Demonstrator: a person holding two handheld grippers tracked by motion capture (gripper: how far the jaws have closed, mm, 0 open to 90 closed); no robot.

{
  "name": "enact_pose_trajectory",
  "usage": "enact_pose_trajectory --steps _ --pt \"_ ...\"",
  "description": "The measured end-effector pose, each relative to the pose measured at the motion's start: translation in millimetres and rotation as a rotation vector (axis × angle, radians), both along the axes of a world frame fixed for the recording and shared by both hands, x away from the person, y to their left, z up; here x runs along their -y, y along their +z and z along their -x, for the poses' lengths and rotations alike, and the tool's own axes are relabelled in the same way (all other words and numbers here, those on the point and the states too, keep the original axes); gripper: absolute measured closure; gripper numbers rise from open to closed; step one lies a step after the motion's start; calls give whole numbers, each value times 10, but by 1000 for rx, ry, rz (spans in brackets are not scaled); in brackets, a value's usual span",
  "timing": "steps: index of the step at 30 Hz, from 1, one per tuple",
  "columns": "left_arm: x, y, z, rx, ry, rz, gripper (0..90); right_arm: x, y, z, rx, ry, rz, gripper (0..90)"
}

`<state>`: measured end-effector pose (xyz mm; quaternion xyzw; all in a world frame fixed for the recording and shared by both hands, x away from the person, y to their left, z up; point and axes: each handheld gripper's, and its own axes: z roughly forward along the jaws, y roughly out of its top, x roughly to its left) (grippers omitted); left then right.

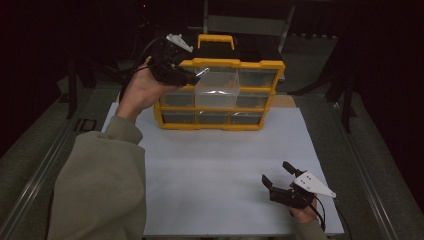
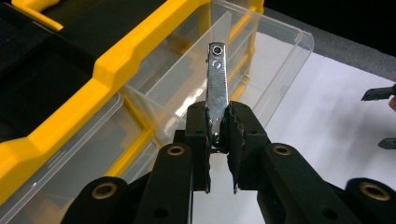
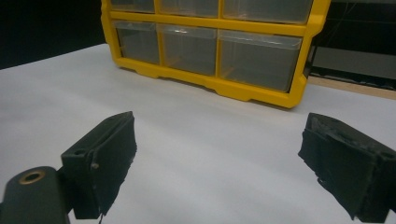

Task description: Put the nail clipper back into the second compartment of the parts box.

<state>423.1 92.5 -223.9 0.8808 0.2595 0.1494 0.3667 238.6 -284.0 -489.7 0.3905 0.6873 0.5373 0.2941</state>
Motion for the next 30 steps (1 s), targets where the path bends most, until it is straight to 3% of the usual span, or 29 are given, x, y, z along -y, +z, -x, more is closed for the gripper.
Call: enact_pose_trajectory --steps 10,15,16,17,18,20,24,30 --pt "99 22 -8 1 -7 -7 796 2 0 1 2 3 2 102" --pt "124 -7 -41 -14 14 10 789 0 -1 0 2 5 3 102" --pt "117 -9 -54 -26 36 40 730 1 -1 1 2 5 2 102" --pt "111 -12 -66 -43 38 68 530 1 -1 1 2 5 2 102" --pt "114 -19 -79 -69 51 74 348 3 -1 1 2 4 2 102" --pt "116 -35 -91 -82 73 58 164 6 0 1 3 4 1 102" --pt "73 -63 -103 -87 98 60 62 3 -3 -2 1 6 2 102" --pt "17 -110 -106 -87 113 45 32 2 -5 -3 0 6 3 102"
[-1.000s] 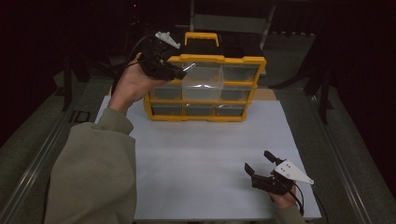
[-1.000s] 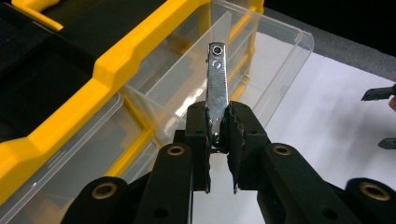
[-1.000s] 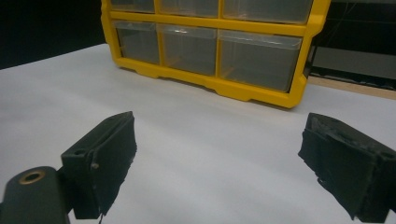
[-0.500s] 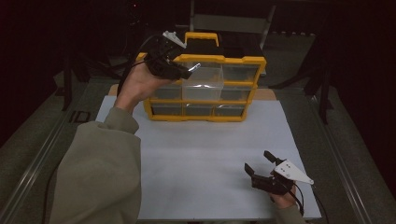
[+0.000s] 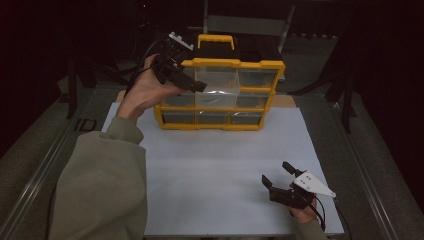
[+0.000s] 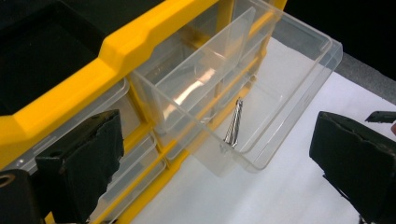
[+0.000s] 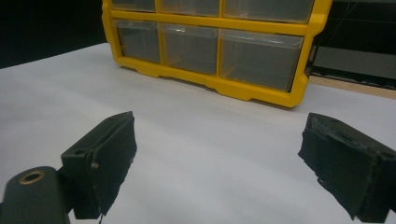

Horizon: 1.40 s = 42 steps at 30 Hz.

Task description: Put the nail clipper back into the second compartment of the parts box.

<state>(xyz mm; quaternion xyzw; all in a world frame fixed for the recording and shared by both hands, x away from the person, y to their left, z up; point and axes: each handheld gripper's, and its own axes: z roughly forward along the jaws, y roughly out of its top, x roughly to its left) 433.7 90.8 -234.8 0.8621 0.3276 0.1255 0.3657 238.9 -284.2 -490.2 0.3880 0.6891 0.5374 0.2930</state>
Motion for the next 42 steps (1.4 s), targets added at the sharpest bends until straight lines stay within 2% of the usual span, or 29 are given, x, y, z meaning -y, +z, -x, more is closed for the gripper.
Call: enact_pose_trajectory --steps 10,30,42 --pt "-45 -20 27 12 -7 -21 15 -1 1 2 1 0 1 103" --pt "-185 -156 106 20 -14 -13 16 1 4 5 2 -2 2 103" --pt "-180 -254 178 38 -27 -8 16 -2 3 6 4 -4 2 102"
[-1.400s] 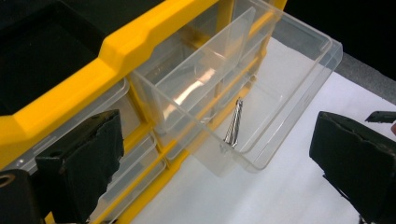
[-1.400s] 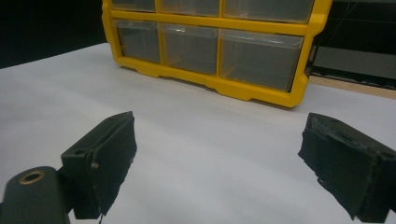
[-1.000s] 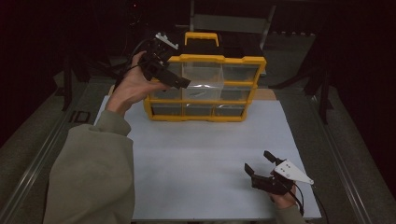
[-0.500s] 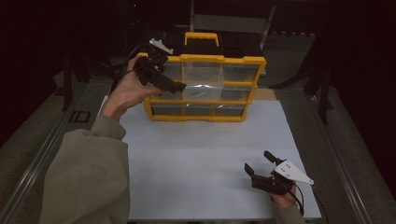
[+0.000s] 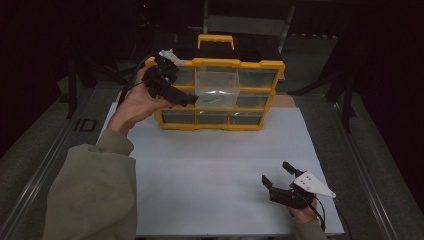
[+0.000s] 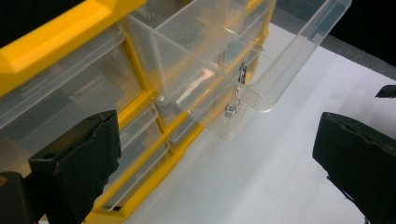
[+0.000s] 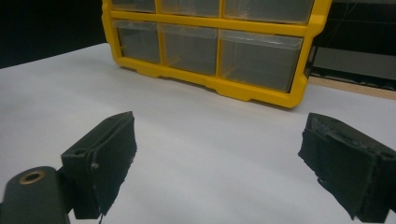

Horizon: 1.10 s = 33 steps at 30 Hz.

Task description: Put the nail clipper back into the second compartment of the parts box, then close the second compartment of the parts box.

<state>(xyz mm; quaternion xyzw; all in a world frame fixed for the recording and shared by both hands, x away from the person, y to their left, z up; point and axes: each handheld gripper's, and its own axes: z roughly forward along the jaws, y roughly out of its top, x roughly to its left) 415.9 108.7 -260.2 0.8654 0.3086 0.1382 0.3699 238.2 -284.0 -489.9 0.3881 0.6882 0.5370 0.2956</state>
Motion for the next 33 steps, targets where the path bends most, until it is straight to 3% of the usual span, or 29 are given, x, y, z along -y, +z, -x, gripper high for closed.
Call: enact_pose_trajectory --steps 27,33 --pt "72 -351 88 -21 -29 6 17 9 -2 2 -4 -8 -2 103" --pt "81 -395 126 -23 -32 10 55 11 -1 2 -3 -6 -2 102"
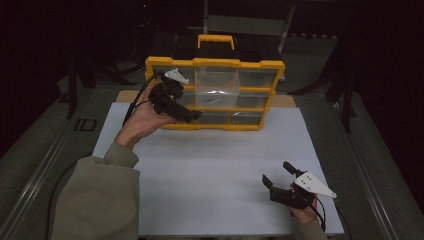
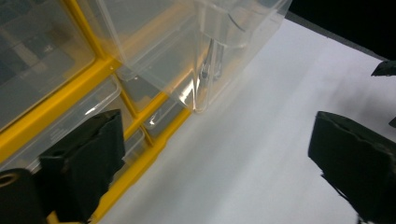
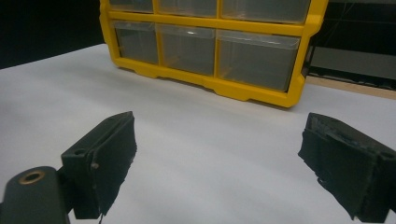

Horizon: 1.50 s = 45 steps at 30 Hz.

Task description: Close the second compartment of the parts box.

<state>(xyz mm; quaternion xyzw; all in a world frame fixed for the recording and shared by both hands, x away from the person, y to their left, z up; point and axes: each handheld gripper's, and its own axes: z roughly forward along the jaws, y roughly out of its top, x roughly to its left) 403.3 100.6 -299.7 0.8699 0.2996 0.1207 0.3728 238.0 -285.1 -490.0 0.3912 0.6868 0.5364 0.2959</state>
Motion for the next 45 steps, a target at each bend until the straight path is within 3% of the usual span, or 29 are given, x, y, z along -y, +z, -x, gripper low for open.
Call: enact_pose_trajectory --steps 7,15,18,24,29,45 --pt "-22 -22 17 -10 -4 23 226 1 2 8 -2 -3 0 102" --pt "-9 -8 60 -29 -58 38 508 -2 6 12 -2 -2 -2 102" --pt "18 -14 77 -54 -106 42 612 -4 6 14 -2 -2 -1 103" --pt "64 -12 98 -25 -104 39 737 -4 6 12 -1 -2 1 102" --pt "93 -9 91 -4 -95 46 893 -2 7 12 0 -1 0 102" --pt "155 -19 2 27 -38 89 900 1 8 10 0 -2 -1 103"
